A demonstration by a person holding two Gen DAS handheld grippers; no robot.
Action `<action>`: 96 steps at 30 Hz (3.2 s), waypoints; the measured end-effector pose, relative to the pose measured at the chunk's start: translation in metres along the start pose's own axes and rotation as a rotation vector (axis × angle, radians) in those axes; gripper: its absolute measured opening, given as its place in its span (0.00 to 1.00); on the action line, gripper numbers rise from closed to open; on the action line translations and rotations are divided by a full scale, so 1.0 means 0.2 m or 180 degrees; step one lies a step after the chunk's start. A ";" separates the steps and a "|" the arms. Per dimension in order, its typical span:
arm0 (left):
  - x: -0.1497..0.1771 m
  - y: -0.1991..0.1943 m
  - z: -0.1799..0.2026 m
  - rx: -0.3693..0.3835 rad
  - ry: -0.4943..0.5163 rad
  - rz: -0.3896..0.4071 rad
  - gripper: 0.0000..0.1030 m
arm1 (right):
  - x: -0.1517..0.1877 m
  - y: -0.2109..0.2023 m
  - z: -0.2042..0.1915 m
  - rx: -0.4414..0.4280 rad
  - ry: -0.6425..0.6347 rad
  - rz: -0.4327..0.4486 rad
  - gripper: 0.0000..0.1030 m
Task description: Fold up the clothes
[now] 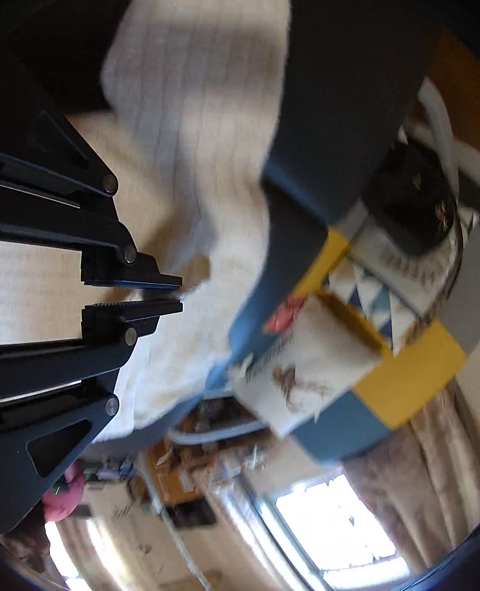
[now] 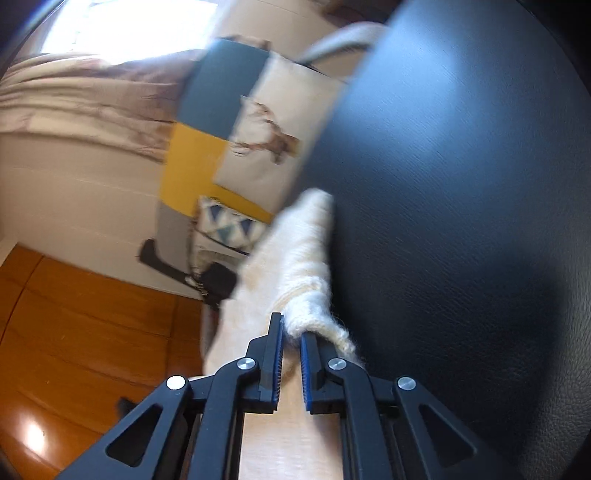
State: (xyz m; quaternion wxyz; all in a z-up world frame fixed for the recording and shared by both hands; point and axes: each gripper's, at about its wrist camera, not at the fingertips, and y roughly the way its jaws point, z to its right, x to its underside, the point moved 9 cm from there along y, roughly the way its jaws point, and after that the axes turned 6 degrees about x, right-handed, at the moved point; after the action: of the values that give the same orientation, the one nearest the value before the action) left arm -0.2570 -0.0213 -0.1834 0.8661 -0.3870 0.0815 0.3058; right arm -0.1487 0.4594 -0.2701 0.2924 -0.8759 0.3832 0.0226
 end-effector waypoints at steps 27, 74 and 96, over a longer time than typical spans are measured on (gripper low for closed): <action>0.14 0.05 -0.18 -0.0034 -0.0339 -0.0259 0.07 | 0.07 0.11 -0.01 0.1713 -0.1634 -0.0743 0.05; -0.14 -0.06 0.26 0.0040 0.0808 0.0197 0.04 | -0.41 0.19 -0.15 0.1889 -0.1785 -0.0130 0.24; -0.03 0.13 0.05 -0.0351 0.0555 -0.0267 0.05 | -0.05 0.25 -0.11 0.1769 -0.1828 -0.0862 0.28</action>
State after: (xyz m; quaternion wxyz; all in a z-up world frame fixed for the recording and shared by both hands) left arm -0.2778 -0.0030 -0.1900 0.8451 -0.4623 0.1233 0.2385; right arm -0.1933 0.4279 -0.2742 0.6127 -0.7643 0.1591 0.1230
